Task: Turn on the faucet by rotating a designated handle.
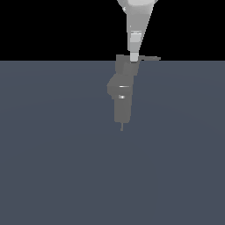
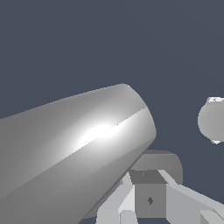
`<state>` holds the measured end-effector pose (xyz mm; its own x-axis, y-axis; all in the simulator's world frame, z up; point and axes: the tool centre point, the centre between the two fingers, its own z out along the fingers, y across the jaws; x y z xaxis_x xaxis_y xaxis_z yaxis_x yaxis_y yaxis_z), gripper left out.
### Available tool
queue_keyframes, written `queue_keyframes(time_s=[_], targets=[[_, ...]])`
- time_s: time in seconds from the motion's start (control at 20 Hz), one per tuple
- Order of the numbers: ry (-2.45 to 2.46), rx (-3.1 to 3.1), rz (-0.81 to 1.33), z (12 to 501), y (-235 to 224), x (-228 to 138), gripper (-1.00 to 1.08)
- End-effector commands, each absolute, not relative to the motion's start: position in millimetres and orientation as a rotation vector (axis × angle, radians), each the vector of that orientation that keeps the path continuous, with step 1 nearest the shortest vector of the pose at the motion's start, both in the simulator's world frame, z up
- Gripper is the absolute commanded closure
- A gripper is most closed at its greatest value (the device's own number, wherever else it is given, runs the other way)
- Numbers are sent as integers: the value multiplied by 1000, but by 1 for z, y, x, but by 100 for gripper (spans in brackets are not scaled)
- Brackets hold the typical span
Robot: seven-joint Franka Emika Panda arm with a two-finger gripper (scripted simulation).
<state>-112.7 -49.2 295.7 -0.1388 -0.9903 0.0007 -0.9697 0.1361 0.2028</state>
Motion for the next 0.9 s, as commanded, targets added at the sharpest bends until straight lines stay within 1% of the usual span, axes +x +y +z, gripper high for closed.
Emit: queue_keyframes(time_s=[0.0,0.85], targets=[[-2271,1960,-230,295,-61,-108,108],[-2292,1940,-225,287,-133,-70,108]])
